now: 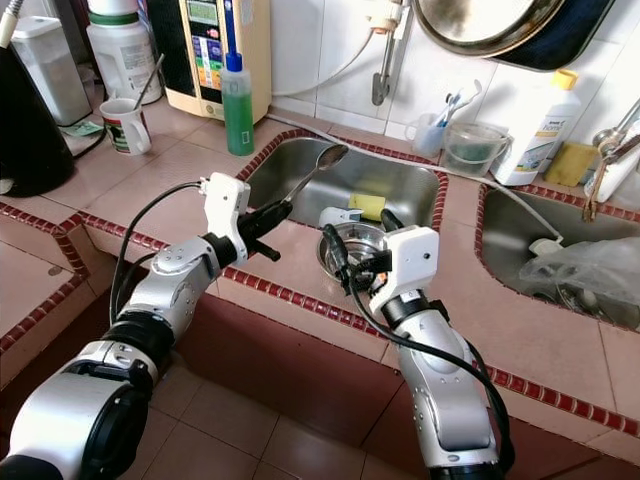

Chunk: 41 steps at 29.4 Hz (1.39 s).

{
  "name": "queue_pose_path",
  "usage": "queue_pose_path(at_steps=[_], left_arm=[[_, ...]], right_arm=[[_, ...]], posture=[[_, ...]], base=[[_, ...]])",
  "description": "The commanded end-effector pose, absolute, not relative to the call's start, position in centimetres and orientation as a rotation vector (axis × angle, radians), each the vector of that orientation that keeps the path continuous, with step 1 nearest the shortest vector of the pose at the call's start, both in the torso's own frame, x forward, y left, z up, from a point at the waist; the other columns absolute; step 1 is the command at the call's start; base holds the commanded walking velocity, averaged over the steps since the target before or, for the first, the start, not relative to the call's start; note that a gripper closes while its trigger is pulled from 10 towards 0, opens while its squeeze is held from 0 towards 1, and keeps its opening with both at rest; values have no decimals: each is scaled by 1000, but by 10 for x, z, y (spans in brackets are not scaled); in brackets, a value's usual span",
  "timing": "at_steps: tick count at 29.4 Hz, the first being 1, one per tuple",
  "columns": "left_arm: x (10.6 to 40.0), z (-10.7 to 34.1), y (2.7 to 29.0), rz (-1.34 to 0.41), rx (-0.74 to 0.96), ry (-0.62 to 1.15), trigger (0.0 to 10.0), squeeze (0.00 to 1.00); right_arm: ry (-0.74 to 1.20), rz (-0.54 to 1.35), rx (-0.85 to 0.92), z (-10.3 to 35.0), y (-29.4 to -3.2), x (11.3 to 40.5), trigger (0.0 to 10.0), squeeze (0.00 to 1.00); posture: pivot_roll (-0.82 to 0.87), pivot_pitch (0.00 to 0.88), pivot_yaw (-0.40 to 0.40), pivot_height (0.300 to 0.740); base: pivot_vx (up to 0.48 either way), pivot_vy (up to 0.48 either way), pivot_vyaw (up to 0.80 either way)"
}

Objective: Kitchen organization

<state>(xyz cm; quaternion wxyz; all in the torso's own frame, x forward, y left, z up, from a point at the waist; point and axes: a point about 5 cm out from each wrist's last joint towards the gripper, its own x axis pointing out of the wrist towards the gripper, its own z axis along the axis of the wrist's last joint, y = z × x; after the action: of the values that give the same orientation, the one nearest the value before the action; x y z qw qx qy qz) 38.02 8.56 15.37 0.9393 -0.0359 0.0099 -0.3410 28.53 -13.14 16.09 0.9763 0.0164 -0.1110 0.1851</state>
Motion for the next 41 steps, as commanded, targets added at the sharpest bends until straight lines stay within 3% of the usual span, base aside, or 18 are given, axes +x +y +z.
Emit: queue_pose_path(at_steps=[1, 7, 34, 41], left_arm=[[383, 163, 83, -705, -72, -5, 10000, 0], [383, 164, 83, -708, -68, -7, 10000, 0], [382, 163, 83, -715, -56, -7, 10000, 0], [383, 164, 83, -711, -70, -4, 10000, 0]], right_arm=[[-228, 376, 34, 163, -132, 285, 10000, 0], [-228, 383, 35, 164, -131, 285, 10000, 0], [-223, 382, 38, 164, -131, 284, 10000, 0], [-206, 388, 55, 163, -130, 283, 10000, 0]], posture=[[13, 0, -46, 740], [14, 0, -46, 740], [11, 0, -45, 740], [8, 0, -37, 740]], base=[[0, 0, 0], [0, 0, 0], [289, 0, 0], [0, 0, 0]])
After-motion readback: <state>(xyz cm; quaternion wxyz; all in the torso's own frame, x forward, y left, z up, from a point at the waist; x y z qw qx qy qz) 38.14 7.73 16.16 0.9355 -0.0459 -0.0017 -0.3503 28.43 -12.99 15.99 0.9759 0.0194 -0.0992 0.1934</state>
